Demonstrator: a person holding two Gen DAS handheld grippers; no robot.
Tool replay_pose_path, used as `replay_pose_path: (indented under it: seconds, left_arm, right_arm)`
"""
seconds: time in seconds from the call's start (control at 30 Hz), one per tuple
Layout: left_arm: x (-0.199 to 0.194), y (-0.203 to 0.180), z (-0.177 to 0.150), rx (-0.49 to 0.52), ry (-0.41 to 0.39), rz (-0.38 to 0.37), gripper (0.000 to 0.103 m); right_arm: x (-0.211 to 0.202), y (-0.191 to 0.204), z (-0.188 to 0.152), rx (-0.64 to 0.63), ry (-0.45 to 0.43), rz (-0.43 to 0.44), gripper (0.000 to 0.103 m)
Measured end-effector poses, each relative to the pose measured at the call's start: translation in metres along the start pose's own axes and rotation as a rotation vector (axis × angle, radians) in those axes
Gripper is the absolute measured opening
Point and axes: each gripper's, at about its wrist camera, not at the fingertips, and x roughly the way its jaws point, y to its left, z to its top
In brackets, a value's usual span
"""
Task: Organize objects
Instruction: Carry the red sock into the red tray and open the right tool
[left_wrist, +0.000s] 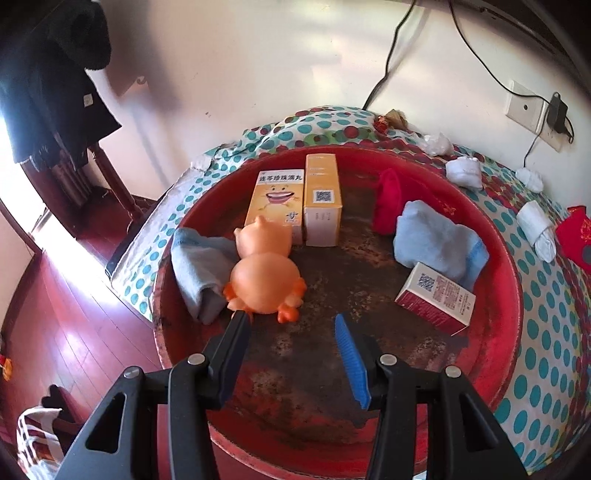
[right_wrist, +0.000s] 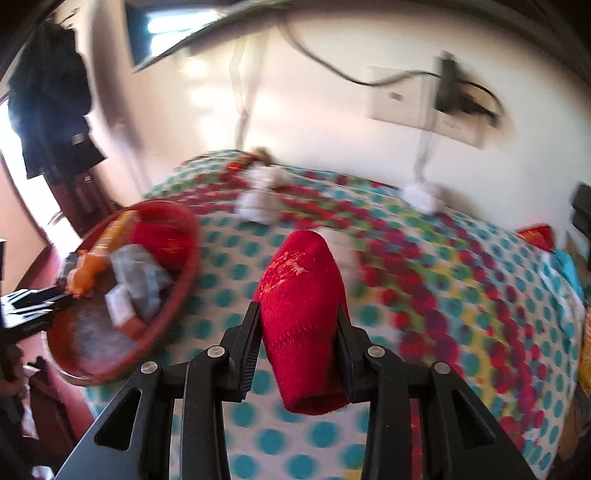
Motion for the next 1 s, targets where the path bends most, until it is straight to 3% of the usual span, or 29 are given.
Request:
replay_pose_path:
  seconds: [0.2,0.43,1.0]
  left_arm:
    - [-0.002,0.014,-0.001,-0.012,-0.024,0.014,0.049]
    - [-0.003,0.033,-0.002,-0.062,-0.045,0.020,0.049]
    - [-0.001,0.051,-0.004,-0.098,-0.046,0.026,0.050]
  right_arm:
    - [0.002,0.075,0.015,-0.074,-0.001,0.136,0.034]
    - [0.015,0.149,0.019,-0.179,0.026,0.222,0.034]
    - [0.058,0.237,0.014,-0.307,0.062,0.255,0.036]
